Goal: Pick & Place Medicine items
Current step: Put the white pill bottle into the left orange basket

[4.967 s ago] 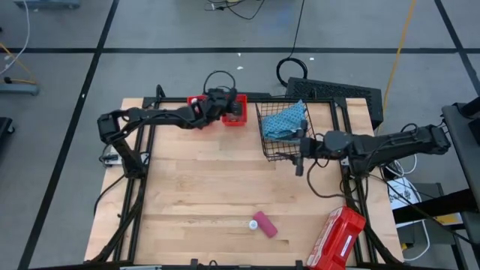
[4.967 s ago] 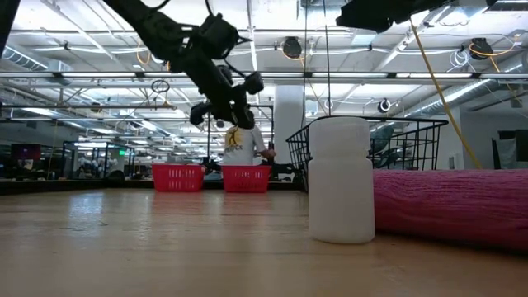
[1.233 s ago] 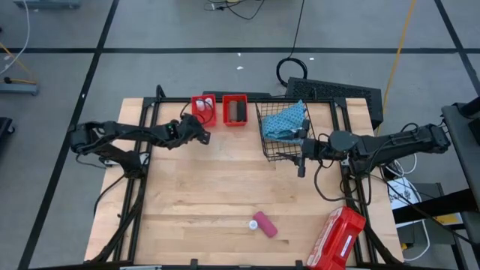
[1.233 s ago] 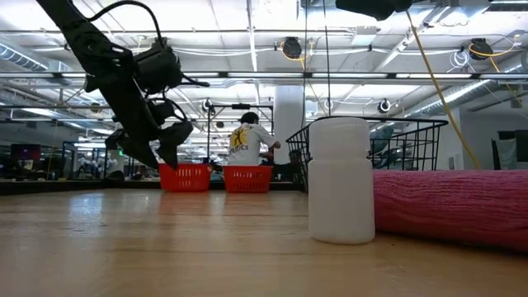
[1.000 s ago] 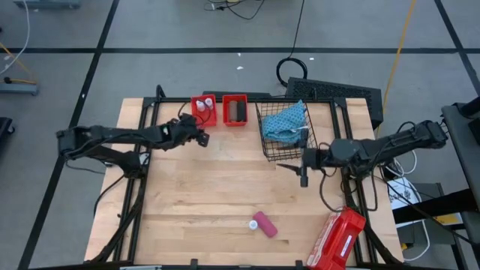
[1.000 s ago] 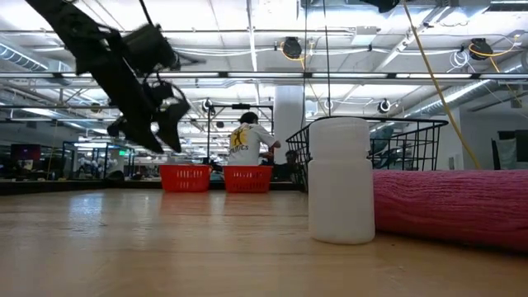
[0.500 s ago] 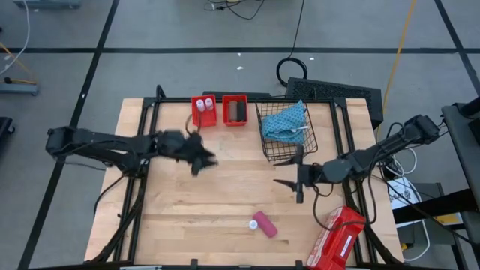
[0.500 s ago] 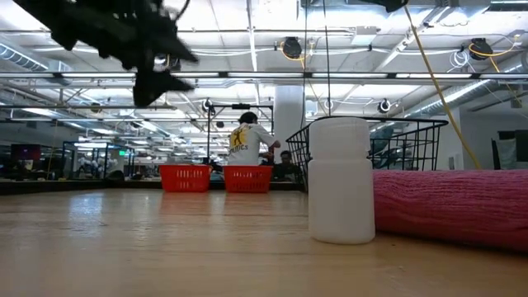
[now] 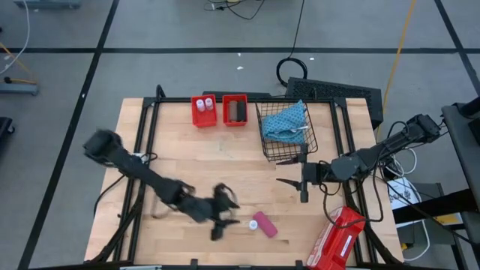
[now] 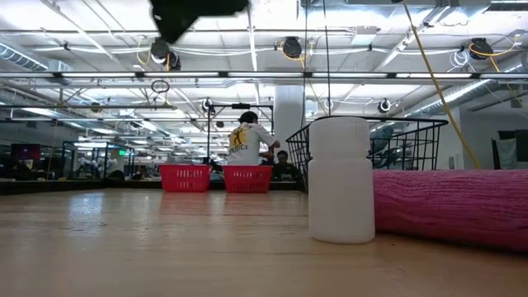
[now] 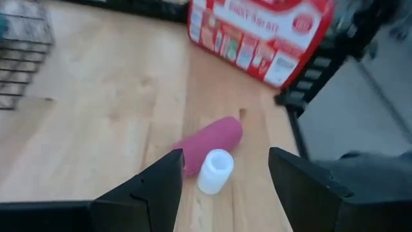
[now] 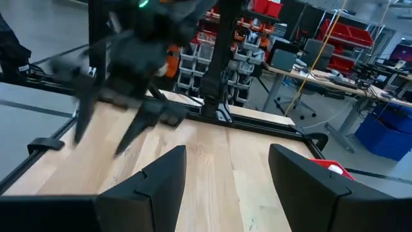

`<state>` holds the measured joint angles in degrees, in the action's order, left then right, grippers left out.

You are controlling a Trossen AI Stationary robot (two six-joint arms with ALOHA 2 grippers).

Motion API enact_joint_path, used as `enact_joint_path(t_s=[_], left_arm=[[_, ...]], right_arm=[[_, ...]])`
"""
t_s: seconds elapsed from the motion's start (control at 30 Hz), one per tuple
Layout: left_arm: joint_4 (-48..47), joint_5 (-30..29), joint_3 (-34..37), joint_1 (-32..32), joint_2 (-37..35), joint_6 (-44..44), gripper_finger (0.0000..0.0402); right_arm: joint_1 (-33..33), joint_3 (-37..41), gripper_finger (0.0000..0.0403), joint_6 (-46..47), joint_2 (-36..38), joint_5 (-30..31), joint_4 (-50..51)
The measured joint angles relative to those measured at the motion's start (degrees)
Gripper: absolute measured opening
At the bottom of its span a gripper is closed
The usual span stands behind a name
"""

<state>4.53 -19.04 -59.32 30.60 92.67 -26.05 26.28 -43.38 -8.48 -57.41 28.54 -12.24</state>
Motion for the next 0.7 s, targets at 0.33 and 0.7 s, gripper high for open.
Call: enact_joint_path(t_s=[0.33, 0.7], left_arm=[[-7.22, 3.57, -16.82, -0.19, 18.37, 8.36, 0.0237], [-7.11, 1.44, -16.96, -1.75, 22.55, 8.69, 0.0237]], right_arm=[[0.09, 0.0, 0.021, 1.76, -0.04, -0.05, 0.51], [0.09, 0.02, 0.021, 0.22, -0.04, -0.05, 0.93]])
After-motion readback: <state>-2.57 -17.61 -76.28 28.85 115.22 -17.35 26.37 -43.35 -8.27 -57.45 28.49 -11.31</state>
